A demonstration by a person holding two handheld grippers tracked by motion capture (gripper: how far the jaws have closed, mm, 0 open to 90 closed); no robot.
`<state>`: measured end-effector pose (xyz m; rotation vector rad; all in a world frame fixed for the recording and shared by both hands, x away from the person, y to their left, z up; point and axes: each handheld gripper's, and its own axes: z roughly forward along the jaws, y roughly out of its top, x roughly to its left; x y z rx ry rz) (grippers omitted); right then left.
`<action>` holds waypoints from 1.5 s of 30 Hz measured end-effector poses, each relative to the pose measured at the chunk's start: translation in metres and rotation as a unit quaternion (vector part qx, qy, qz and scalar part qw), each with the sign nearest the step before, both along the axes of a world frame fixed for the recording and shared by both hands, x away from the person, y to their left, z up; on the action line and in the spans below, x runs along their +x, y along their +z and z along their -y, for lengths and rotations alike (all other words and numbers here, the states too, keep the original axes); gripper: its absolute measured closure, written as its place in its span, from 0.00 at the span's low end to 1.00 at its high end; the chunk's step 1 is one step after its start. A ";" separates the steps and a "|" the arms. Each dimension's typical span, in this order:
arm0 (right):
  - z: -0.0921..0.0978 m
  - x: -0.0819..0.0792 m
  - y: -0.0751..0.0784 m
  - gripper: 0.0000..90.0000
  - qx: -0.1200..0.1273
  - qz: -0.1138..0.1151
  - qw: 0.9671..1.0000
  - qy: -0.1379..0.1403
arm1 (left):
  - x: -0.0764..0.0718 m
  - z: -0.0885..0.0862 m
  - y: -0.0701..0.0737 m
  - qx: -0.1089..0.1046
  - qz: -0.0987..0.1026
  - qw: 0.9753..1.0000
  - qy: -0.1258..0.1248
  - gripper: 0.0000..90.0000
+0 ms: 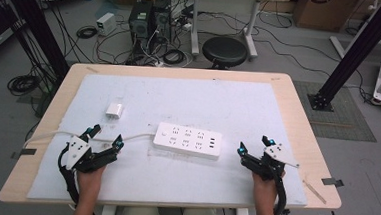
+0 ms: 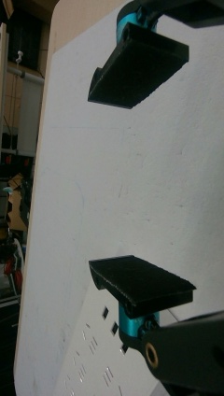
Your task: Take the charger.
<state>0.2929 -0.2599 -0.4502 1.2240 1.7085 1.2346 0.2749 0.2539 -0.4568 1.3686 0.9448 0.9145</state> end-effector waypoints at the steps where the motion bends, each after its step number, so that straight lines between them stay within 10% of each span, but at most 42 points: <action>1: 0.000 0.000 0.000 0.20 -0.002 0.002 1.000 0.000 | 0.000 0.000 0.000 -0.001 0.000 1.000 0.000 0.17; 19: 0.000 -0.001 0.000 0.20 -0.004 0.010 1.000 -0.001 | 0.001 0.003 0.001 0.008 -0.009 1.000 0.017 0.20; 27: 0.000 -0.002 0.000 0.20 -0.005 0.015 1.000 0.005 | 0.005 0.007 0.009 0.023 -0.069 0.997 0.021 0.20; 45: -0.002 -0.003 0.000 0.20 -0.012 0.017 1.000 0.007 | 0.058 0.020 0.091 0.083 -0.119 0.989 0.013 0.20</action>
